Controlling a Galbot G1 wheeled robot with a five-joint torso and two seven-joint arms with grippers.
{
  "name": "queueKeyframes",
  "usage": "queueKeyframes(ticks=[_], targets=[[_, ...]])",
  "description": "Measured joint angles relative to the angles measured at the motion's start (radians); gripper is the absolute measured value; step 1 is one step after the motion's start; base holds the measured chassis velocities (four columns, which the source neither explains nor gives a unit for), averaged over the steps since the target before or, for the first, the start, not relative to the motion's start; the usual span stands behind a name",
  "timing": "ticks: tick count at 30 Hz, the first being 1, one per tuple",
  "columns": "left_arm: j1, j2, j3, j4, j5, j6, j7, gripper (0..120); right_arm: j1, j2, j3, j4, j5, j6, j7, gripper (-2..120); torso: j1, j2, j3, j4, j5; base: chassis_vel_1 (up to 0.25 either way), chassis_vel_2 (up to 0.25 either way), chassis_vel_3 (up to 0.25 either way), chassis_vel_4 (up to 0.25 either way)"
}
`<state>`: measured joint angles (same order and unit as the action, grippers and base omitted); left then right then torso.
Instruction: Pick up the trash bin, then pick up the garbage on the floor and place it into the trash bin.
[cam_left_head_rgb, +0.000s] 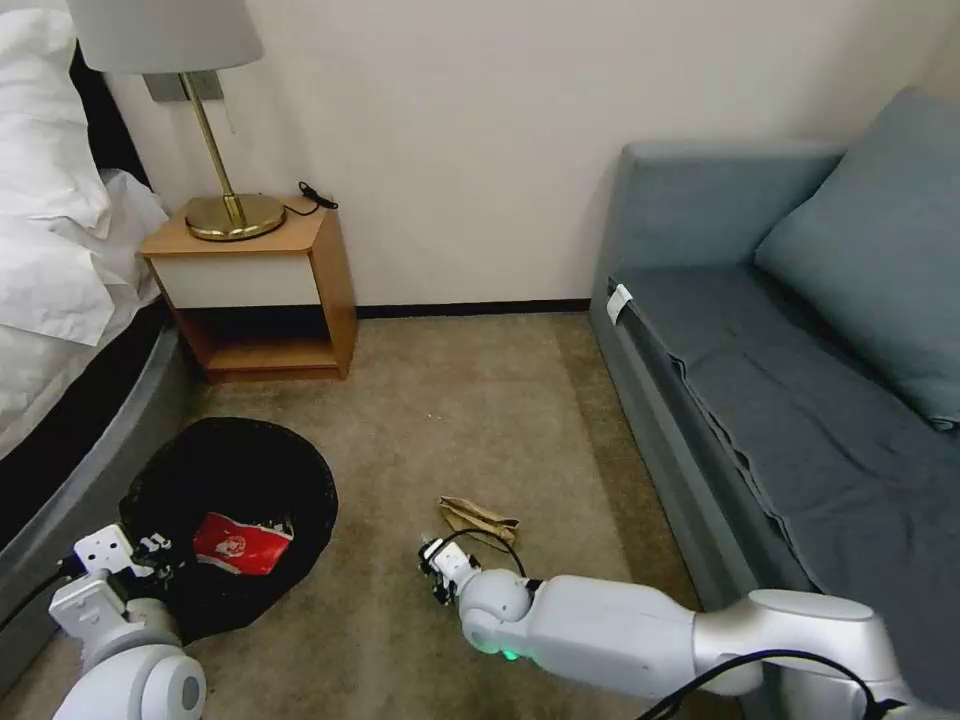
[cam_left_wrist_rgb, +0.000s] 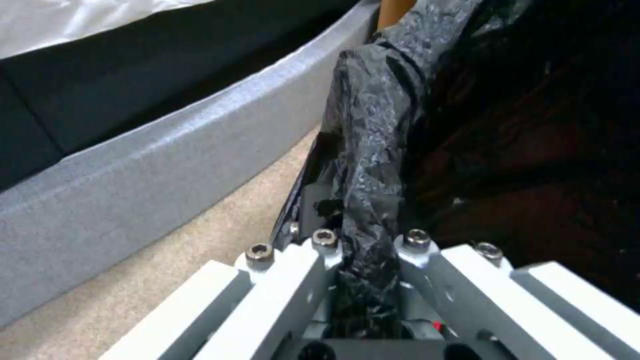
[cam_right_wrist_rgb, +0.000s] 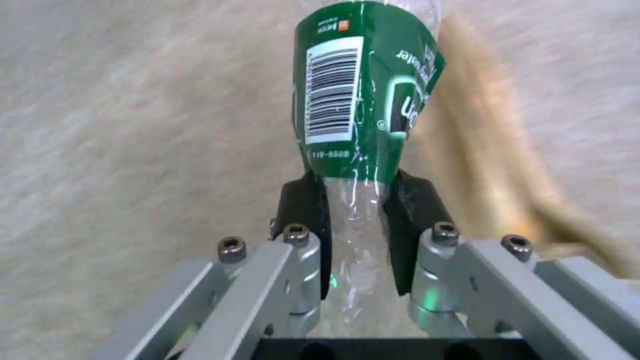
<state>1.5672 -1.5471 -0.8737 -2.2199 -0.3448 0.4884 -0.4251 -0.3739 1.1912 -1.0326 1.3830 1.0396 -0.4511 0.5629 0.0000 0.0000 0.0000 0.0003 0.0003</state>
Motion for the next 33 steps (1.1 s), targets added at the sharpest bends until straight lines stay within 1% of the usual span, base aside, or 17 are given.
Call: queueKeyframes(ticks=[1,3,5,6,8,11,12,15,16,17,18,20,21,22,23,27,33], targets=[[0.0,0.001,0.0,0.001,0.0,0.0,0.0,2,0.012,-0.027,0.01,0.019,0.004,-0.001,0.004,14,0.0,0.0,0.0,0.0,-0.0001,0.0,0.0,0.0,0.0],[0.0,0.003,0.002,0.007,-0.002,0.0,-0.001,2,0.044,-0.114,0.049,0.089,0.011,-0.003,0.01,14,0.0,0.0,0.0,-0.0007,-0.0004,0.0,0.0,0.0,0.0],[-0.002,0.005,0.006,0.012,-0.004,0.0,0.0,2,0.064,-0.166,0.108,0.166,0.014,-0.007,0.014,14,0.0,0.0,0.0,-0.0007,-0.0002,0.0,0.0,0.0,0.0],[-0.002,0.005,0.006,0.012,-0.004,0.0,0.0,2,0.064,-0.166,0.108,0.166,0.014,-0.007,0.014,14,0.0,0.0,0.0,-0.0007,-0.0002,0.0,0.0,0.0,0.0],[-0.006,0.006,0.011,0.013,-0.004,0.001,0.0,2,0.083,-0.196,0.174,0.252,0.017,-0.009,0.02,14,0.0,0.0,0.0,-0.0006,-0.0001,0.0,0.0,0.0,0.0],[-0.007,0.006,0.015,0.013,-0.004,0.003,-0.001,2,0.103,-0.204,0.22,0.312,0.03,-0.012,0.027,14,0.0,0.0,0.0,-0.0003,-0.0001,0.0,0.0,0.0,0.0],[-0.008,0.007,0.018,0.012,-0.005,0.006,-0.001,2,0.121,-0.202,0.248,0.365,0.057,-0.017,0.041,14,0.0,0.0,0.0,-0.0003,-0.0004,0.0,0.0,0.0,0.0],[-0.009,0.007,0.024,0.009,-0.005,0.009,-0.001,2,0.16,-0.155,0.277,0.468,0.135,-0.036,0.086,14,0.0,0.0,0.0,-0.0005,-0.0004,0.0,0.0,0.0,0.0],[-0.009,0.007,0.024,0.009,-0.005,0.009,-0.001,2,0.16,-0.155,0.277,0.468,0.135,-0.036,0.086,14,0.0,0.0,0.0,-0.0005,-0.0004,0.0,0.0,0.0,0.0],[-0.009,0.007,0.027,0.009,-0.004,0.009,-0.001,2,0.168,-0.132,0.276,0.486,0.149,-0.038,0.099,14,0.0,0.0,0.0,-0.0005,-0.0005,0.0,0.0,0.0,0.0],[-0.008,0.006,0.03,0.007,-0.001,0.01,-0.002,2,0.182,-0.079,0.265,0.506,0.171,-0.039,0.125,14,0.0,0.0,0.0,-0.0004,-0.0005,0.0,0.0,0.0,0.0],[-0.008,0.006,0.032,0.006,0.0,0.01,-0.002,2,0.186,-0.061,0.259,0.51,0.177,-0.039,0.132,14,0.0,0.0,0.0,-0.0004,-0.0006,0.0,0.0,0.0,0.0],[-0.008,0.005,0.036,0.003,0.001,0.012,-0.002,2,0.197,-0.005,0.24,0.517,0.193,-0.039,0.152,14,0.0,0.0,0.0,0.0,-0.0005,0.0,0.0,0.0,0.0],[-0.008,0.005,0.038,0.001,0.001,0.014,-0.002,2,0.202,0.021,0.229,0.518,0.199,-0.039,0.161,14,0.0,0.0,0.0,0.0003,-0.0005,0.0,0.0,0.0,0.0],[-0.008,0.005,0.038,0.001,0.001,0.014,-0.002,2,0.202,0.021,0.229,0.518,0.199,-0.039,0.161,14,0.0,0.0,0.0,0.0003,-0.0005,0.0,0.0,0.0,0.0],[-0.009,0.0,0.051,-0.013,0.003,0.024,-0.005,2,0.231,0.159,0.115,0.472,0.204,-0.038,0.194,14,0.0,0.0,0.0,0.0,-0.0007,0.0,0.0,0.0,0.0],[-0.007,-0.007,0.064,-0.022,0.006,0.026,-0.005,2,0.234,0.19,0.013,0.429,0.177,-0.029,0.194,14,0.0,0.0,0.0,-0.0003,-0.0005,0.0,0.0,0.0,0.0]])
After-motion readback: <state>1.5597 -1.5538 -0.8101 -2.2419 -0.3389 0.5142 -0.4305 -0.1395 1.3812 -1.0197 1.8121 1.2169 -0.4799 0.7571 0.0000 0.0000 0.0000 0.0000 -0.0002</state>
